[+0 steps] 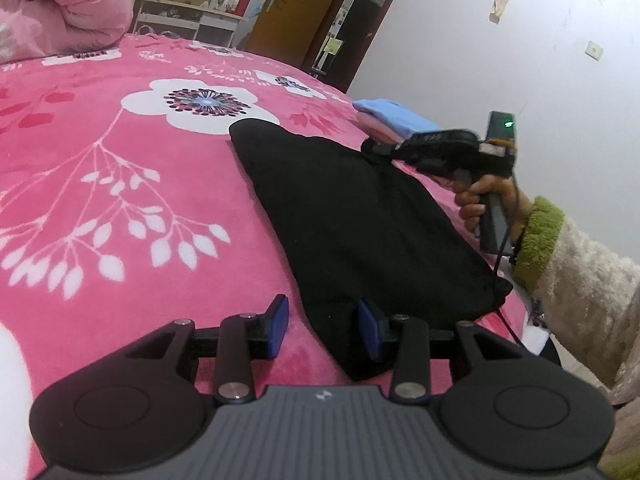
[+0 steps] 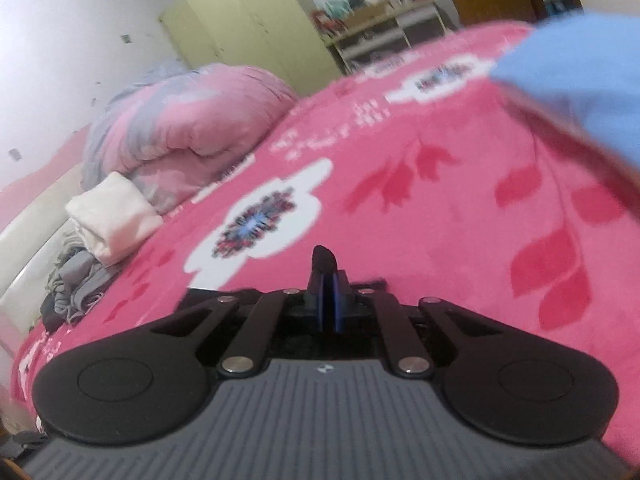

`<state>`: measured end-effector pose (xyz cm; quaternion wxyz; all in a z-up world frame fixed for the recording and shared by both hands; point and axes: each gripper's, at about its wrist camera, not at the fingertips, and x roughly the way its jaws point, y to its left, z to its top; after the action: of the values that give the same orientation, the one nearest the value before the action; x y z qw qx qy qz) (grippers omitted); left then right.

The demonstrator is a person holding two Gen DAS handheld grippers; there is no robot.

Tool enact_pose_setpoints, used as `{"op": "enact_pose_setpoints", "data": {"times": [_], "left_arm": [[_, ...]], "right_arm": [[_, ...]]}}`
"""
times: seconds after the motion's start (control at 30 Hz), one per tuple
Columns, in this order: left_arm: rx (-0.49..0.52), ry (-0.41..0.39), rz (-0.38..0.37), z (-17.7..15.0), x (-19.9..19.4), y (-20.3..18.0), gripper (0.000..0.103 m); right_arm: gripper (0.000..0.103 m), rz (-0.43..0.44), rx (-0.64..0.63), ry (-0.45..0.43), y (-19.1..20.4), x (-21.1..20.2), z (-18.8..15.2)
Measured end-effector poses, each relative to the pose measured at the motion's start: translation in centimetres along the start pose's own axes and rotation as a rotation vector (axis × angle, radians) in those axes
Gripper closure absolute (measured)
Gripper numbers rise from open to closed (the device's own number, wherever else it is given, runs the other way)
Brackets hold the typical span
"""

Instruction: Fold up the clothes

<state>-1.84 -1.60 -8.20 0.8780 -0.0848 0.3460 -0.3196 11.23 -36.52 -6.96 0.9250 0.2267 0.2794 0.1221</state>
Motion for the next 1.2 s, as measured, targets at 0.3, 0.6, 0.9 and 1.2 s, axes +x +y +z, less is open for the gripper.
{"op": "enact_pose_setpoints", "data": {"times": [0.3, 0.6, 0.9, 1.2], "left_arm": [[-0.009, -0.007, -0.002, -0.2, -0.1, 0.1, 0.063], [-0.001, -0.025, -0.002, -0.5, -0.2, 0.1, 0.063], [0.003, -0.034, -0.015, -0.8, -0.2, 0.4, 0.063], [0.023, -0.039, -0.009, -0.9, -0.1, 0.2, 0.064]], "right_arm": [[0.073, -0.119, -0.028, 0.045, -0.7, 0.3, 0.0], [0.072, -0.023, -0.197, 0.107, 4.0, -0.8, 1.0], [0.098, 0.019, -0.344, 0.235, 6.4, 2.1, -0.2], [0.099, -0.049, -0.467, 0.107, 7.6, 2.4, 0.5]]}}
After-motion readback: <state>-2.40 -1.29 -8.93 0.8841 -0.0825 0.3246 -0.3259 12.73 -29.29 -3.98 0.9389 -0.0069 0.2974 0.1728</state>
